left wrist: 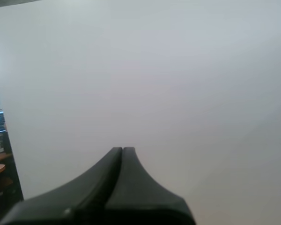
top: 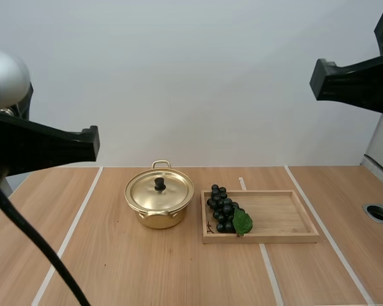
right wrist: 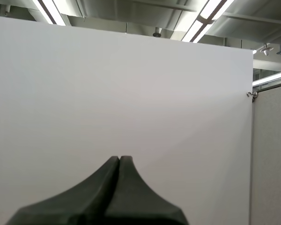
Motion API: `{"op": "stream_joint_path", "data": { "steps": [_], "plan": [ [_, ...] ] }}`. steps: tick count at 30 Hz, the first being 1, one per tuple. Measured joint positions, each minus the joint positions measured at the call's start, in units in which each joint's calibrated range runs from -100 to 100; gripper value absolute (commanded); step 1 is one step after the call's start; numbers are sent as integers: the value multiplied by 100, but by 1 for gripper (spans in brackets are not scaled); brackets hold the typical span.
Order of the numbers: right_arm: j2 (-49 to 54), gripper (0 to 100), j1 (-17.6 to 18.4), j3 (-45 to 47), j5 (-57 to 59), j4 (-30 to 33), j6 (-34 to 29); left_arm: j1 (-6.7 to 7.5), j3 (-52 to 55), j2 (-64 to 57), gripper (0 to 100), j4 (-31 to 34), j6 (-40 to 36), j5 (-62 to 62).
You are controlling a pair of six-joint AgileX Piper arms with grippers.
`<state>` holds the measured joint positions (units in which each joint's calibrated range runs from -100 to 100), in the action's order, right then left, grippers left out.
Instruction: Open the pot, put the pineapple inside, and close it
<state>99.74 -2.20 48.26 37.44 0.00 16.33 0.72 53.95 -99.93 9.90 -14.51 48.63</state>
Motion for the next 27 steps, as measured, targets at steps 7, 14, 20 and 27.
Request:
{"op": "stream_joint_path", "data": {
  "steps": [7, 14, 20, 27],
  "plan": [
    [-11, 0, 59, 1041, -49, 307, -16, 0, 1160, 11, 0, 260, -273, -1086],
    [-11, 0, 73, 2570, 3, 523, -16, 39, 2314, 11, 0, 283, 147, -1431],
    [-11, 0, 79, 3351, 3, 531, -16, 45, 3259, 11, 0, 283, 307, -1527],
    [-23, 0, 79, 4117, 6, 614, -16, 45, 3970, 23, 0, 283, 287, -1861]
  ]
}}
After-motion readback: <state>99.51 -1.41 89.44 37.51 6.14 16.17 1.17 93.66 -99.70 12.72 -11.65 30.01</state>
